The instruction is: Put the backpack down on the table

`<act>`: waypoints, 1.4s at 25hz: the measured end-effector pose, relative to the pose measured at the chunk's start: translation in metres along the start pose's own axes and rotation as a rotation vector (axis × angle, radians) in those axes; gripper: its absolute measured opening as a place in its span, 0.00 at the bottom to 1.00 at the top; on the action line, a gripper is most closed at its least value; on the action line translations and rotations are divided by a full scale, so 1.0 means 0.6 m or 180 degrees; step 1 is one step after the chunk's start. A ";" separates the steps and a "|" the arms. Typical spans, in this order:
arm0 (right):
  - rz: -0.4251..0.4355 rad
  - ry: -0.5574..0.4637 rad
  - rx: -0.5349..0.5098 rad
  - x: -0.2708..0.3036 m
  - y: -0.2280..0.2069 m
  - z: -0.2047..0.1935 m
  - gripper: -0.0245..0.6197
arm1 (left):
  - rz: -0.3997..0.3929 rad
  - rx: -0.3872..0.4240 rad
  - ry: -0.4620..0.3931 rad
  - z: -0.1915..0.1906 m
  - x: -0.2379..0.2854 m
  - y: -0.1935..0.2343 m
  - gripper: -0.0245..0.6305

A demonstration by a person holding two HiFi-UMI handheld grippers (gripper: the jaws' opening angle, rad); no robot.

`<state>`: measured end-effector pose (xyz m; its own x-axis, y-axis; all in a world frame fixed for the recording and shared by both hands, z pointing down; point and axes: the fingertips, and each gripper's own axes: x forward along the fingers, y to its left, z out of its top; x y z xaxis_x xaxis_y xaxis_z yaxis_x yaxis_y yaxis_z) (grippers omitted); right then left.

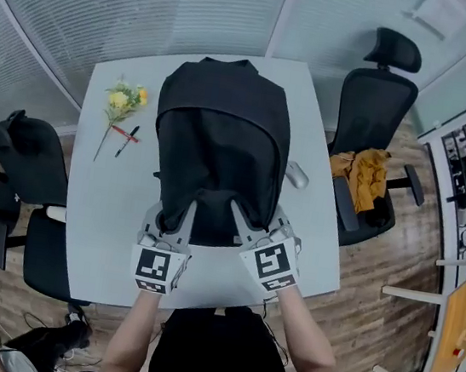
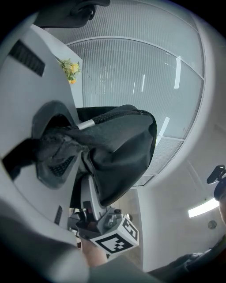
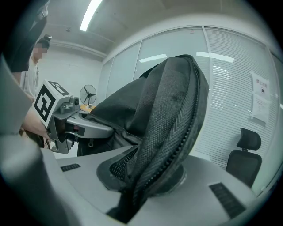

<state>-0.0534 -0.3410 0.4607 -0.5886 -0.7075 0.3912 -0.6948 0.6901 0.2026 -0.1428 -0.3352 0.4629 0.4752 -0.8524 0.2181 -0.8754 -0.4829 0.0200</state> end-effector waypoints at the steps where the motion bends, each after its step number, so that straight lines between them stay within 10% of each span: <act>1: -0.0013 0.0001 -0.0003 0.008 -0.003 -0.002 0.14 | 0.0001 0.0015 -0.0002 -0.003 0.007 0.005 0.13; 35: 0.0065 0.0140 0.0149 0.071 0.023 -0.112 0.17 | 0.0003 -0.0018 0.0170 -0.120 0.043 0.029 0.14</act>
<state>-0.0604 -0.3515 0.5406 -0.5848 -0.6851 0.4342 -0.7019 0.6958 0.1525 -0.1521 -0.3511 0.5390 0.4692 -0.8409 0.2699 -0.8764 -0.4809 0.0253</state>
